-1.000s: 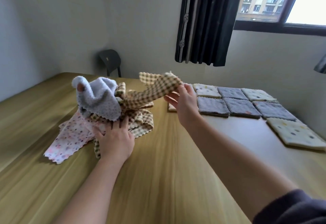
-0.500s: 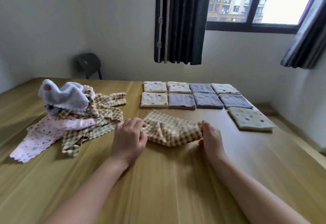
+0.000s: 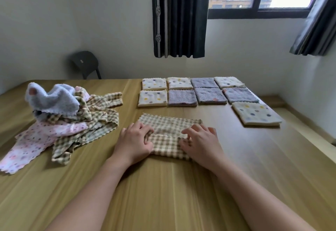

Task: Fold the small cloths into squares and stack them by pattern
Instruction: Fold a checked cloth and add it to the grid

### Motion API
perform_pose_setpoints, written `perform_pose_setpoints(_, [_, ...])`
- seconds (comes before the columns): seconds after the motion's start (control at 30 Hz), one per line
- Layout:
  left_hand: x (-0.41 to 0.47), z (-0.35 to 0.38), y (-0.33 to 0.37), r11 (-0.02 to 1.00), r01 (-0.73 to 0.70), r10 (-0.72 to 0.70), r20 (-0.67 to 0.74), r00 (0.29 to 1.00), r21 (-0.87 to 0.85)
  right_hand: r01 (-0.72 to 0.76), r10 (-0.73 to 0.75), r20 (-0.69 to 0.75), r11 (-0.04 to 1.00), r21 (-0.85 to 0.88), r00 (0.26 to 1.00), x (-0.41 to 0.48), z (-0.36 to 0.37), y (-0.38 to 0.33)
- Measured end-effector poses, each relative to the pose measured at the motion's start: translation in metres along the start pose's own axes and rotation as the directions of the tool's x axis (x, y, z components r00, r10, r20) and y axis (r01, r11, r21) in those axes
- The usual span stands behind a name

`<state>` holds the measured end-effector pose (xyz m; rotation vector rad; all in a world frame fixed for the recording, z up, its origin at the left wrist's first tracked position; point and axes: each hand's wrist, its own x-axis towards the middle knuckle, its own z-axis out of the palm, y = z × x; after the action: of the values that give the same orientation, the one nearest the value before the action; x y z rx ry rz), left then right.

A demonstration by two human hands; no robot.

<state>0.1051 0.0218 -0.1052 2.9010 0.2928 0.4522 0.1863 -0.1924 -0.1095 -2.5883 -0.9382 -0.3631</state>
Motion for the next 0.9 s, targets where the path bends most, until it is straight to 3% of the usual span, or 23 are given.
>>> perform_pose_setpoints(0.2, [-0.011,-0.002,-0.004,0.990,-0.139,0.140,-0.276,0.951,0.024,0.042,-0.043,0.000,0.993,0.115,0.999,-0.006,-0.004,0.002])
perform_pose_setpoints(0.33, [-0.020,-0.015,-0.005,0.983,-0.172,0.133,-0.408,0.903,-0.060,0.020,-0.022,0.033,0.999,0.037,0.999,-0.007,-0.009,0.003])
perform_pose_setpoints(0.47, [-0.027,-0.018,-0.013,0.944,-0.111,0.005,-0.322,0.947,-0.310,-0.009,0.008,0.024,0.998,0.067,1.000,-0.012,-0.014,0.002])
perform_pose_setpoints(0.6, [-0.030,-0.018,-0.018,0.868,-0.023,-0.143,-0.293,0.945,-0.496,-0.100,0.119,-0.050,0.955,0.278,0.992,-0.013,-0.020,0.002])
perform_pose_setpoints(0.67, [-0.029,-0.019,-0.019,0.765,0.040,-0.245,-0.233,0.941,-0.643,-0.153,0.201,-0.081,0.904,0.400,0.976,-0.013,-0.021,0.005])
perform_pose_setpoints(0.8, [-0.029,-0.024,-0.023,0.385,0.048,-0.341,-0.094,0.935,-0.922,-0.232,0.372,-0.038,0.651,0.722,0.927,-0.011,-0.027,0.015])
perform_pose_setpoints(0.87, [-0.030,-0.026,-0.024,0.303,0.054,-0.329,-0.051,0.943,-0.952,-0.239,0.400,0.040,0.463,0.854,0.916,-0.011,-0.028,0.017])
perform_pose_setpoints(0.9, [-0.031,-0.026,-0.024,0.289,0.057,-0.321,-0.041,0.946,-0.955,-0.257,0.405,0.075,0.416,0.872,0.911,-0.011,-0.028,0.018])
